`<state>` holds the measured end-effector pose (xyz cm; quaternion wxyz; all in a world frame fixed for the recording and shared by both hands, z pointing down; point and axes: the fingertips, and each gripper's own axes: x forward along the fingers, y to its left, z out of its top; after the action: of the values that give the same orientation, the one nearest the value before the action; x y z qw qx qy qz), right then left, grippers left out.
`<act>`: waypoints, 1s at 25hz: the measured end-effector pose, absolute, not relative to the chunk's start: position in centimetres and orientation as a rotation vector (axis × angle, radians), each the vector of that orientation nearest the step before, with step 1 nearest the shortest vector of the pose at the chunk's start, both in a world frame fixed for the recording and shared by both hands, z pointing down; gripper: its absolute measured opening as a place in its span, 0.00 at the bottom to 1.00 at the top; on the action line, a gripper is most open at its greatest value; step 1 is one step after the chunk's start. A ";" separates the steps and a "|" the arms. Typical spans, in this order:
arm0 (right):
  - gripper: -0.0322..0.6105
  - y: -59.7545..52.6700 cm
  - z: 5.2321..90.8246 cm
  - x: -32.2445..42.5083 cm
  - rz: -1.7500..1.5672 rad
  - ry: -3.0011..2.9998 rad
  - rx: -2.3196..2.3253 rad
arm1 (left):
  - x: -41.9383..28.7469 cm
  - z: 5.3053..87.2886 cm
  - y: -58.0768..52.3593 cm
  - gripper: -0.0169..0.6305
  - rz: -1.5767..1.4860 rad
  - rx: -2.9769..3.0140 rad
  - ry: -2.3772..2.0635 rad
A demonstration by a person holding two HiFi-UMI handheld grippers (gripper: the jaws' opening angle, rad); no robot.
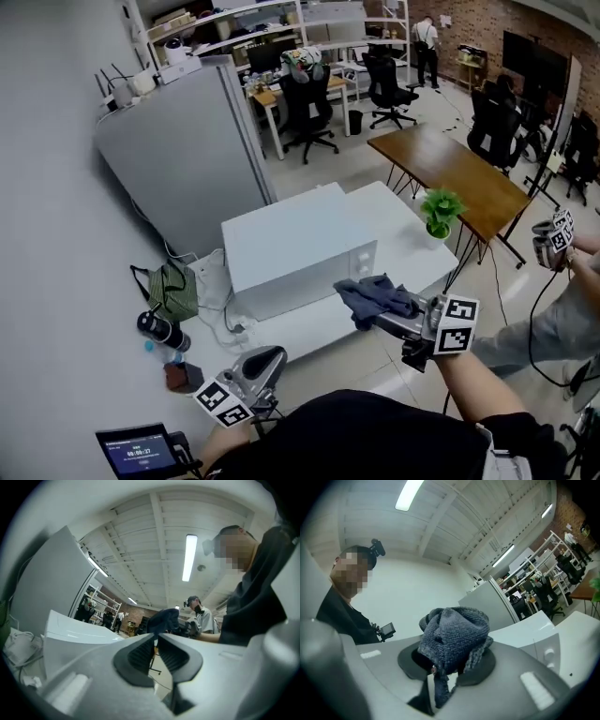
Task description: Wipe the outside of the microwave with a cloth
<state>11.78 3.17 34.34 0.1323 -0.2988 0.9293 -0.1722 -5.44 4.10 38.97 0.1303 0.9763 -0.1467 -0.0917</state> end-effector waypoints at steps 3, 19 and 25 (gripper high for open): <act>0.18 7.4 35.3 15.3 -0.480 2.742 -0.865 | -1.8 38.1 8.3 0.07 -0.294 2.856 -0.485; 0.18 20.8 37.5 20.1 -0.546 2.879 -0.761 | 4.2 35.6 25.0 0.07 -0.302 2.831 -0.732; 0.18 21.5 37.9 18.0 -0.470 2.942 -0.767 | 3.2 35.7 26.1 0.07 -0.310 2.832 -0.784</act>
<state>18.02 21.51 37.85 0.0325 -0.2493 0.9558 -0.1528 3.20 26.14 35.66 0.0931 0.9543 -0.2642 -0.1045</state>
